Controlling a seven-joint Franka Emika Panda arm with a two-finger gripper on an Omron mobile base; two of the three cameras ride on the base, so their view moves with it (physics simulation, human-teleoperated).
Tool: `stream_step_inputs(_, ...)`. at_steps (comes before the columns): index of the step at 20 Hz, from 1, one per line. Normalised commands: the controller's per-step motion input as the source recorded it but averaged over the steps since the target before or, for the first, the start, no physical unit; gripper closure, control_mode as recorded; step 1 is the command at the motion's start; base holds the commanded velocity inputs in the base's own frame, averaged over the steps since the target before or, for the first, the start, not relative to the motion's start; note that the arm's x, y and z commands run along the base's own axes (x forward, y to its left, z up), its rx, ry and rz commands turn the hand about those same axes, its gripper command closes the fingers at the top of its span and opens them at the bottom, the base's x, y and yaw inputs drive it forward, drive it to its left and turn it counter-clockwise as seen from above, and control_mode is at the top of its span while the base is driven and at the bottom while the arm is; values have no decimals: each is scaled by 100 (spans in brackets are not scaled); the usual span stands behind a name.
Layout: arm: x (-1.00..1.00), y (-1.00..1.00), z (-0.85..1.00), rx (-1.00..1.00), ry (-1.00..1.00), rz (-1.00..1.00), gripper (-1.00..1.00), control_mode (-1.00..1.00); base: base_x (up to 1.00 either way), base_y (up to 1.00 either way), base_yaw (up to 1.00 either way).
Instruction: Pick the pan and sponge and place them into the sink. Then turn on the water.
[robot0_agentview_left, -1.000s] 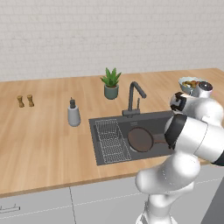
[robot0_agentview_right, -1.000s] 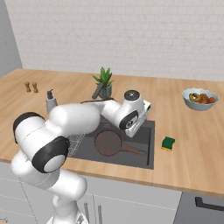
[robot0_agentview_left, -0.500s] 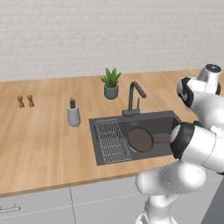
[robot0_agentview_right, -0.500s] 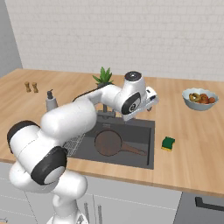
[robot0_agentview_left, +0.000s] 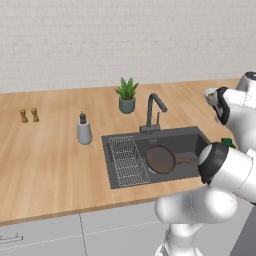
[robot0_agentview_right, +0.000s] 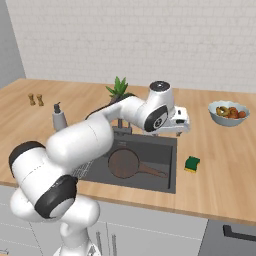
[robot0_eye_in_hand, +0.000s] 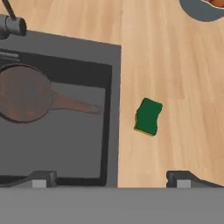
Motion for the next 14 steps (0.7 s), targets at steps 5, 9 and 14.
stream_step_inputs(5,2,-57,-12,22,5,-24,-100,-100,0,0,0)
stream_step_inputs(9,1,-61,-14,17,3,-3,-100,-100,0,0,0)
stream_step_inputs(14,2,-23,-37,3,1,0,-100,-100,0,0,0)
